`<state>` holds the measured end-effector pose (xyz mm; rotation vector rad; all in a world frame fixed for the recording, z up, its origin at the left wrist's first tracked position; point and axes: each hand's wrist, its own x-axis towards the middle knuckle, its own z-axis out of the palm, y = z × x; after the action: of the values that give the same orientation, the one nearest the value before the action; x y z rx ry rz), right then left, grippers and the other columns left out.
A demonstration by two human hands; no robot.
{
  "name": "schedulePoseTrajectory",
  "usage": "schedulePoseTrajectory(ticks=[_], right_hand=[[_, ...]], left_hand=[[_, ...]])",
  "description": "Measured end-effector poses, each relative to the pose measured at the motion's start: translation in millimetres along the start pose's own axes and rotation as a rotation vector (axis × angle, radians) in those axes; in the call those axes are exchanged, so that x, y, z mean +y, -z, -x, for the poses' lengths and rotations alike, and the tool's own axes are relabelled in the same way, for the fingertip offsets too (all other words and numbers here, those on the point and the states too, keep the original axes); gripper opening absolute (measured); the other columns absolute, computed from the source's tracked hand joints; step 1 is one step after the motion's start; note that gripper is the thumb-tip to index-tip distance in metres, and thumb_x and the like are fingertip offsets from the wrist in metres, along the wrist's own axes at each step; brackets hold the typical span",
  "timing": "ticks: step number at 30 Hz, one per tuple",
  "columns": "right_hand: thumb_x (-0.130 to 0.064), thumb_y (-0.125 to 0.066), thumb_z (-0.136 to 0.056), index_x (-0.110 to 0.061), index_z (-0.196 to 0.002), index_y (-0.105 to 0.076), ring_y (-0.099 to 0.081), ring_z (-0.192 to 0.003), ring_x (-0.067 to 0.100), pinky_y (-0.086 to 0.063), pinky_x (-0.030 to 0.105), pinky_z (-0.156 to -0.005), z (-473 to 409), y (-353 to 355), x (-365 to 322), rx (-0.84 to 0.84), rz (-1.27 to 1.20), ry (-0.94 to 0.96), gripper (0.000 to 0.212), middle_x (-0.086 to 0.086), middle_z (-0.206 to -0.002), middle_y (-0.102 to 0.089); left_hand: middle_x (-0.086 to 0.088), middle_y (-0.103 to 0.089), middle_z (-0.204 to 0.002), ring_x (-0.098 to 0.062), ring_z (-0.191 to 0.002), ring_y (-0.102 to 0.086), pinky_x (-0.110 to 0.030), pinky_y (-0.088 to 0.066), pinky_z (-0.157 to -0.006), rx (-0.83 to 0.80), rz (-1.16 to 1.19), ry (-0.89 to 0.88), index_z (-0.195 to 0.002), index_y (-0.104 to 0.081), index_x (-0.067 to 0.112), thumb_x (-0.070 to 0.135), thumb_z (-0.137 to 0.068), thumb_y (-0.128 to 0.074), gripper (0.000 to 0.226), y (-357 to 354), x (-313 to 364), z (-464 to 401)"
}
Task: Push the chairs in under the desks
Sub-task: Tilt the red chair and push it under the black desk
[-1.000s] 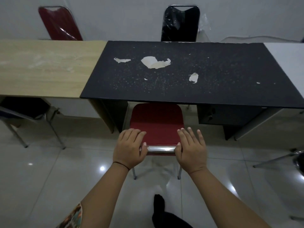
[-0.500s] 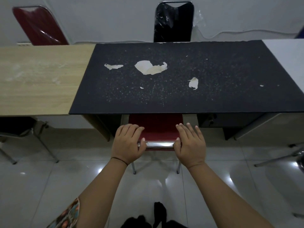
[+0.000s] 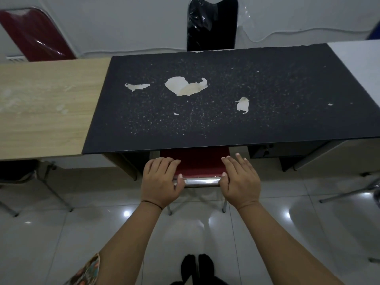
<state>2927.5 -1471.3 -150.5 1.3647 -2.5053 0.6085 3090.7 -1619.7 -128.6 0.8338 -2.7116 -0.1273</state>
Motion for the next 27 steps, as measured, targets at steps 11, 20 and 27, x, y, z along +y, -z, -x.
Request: schedulePoseTrajectory(ticks=[11, 20, 27], right_hand=[[-0.025, -0.040, -0.083, -0.006, -0.111, -0.070, -0.063, -0.110, 0.033, -0.048, 0.042, -0.095, -7.4, -5.3, 6.3, 0.041, 0.009, 0.011, 0.045, 0.011, -0.109, -0.070], [-0.025, -0.040, -0.083, -0.007, -0.112, -0.069, -0.062, -0.111, 0.033, -0.047, 0.041, -0.097, -24.3, -13.7, 10.3, 0.064, 0.022, 0.009, 0.045, 0.011, -0.110, -0.070], [-0.026, -0.039, -0.084, -0.007, -0.113, -0.069, -0.062, -0.111, 0.031, -0.048, 0.040, -0.096, -38.0, -21.9, -0.6, 0.088, 0.025, 0.014, 0.045, 0.009, -0.110, -0.070]], left_hand=[[-0.008, -0.064, -0.094, -0.026, -0.089, -0.058, -0.038, -0.043, -0.081, 0.090, -0.036, -0.024, -0.096, -0.070, 0.012, 0.031, -0.080, -0.042, 0.037, -7.6, -0.5, -6.6], [-0.006, -0.065, -0.093, -0.025, -0.087, -0.059, -0.036, -0.040, -0.080, 0.119, -0.061, -0.044, -0.095, -0.071, 0.013, 0.030, -0.081, -0.042, 0.036, -11.6, -5.3, -23.9], [-0.008, -0.065, -0.092, -0.026, -0.086, -0.057, -0.036, -0.039, -0.079, 0.178, -0.078, -0.070, -0.094, -0.070, 0.013, 0.030, -0.079, -0.043, 0.036, -12.9, -24.3, -38.4]])
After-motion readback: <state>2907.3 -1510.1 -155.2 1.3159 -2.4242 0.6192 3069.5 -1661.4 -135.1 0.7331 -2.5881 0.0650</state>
